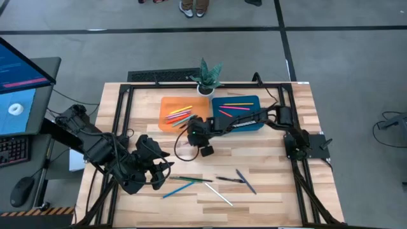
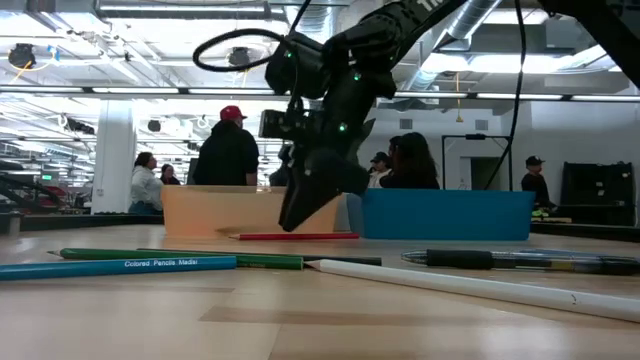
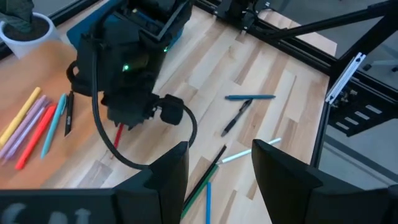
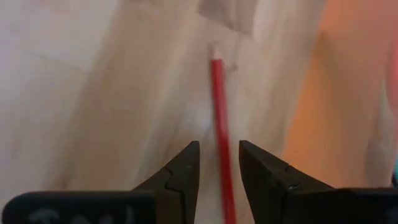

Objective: Sort pens & pencils
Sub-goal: Put the red pencil into the blue bin

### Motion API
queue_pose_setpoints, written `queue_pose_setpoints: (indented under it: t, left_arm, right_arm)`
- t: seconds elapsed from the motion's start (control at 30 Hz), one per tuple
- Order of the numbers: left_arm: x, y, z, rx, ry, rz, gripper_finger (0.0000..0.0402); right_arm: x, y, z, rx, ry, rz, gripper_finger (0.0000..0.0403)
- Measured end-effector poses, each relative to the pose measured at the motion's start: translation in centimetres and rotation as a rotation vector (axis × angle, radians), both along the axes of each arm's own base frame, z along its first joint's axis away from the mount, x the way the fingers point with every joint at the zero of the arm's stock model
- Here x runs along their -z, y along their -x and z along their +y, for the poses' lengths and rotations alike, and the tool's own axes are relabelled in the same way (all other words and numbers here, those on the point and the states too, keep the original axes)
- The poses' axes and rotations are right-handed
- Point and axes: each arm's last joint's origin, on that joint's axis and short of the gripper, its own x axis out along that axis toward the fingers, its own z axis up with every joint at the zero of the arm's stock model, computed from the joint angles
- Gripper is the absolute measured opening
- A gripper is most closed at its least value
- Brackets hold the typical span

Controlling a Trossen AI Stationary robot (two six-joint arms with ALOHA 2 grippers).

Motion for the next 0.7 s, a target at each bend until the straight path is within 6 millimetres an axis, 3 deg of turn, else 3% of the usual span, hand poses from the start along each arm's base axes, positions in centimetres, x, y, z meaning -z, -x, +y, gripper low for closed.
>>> queue_pose_setpoints:
  t: [0.37,0.7]
  left_arm:
    - [0.0,0.0,0.1,-0.014,-0.02,-0.013,0.0167]
    - [0.0,0.0,0.1,-0.013,-0.022,-0.013,0.0167]
  right_arm:
    - [1.1,0.0,-0.3,0.023,0.052,0.044,0.0131]
    - [1.5,0.1,2.1,-0.03,0.05,0.064,0.0119]
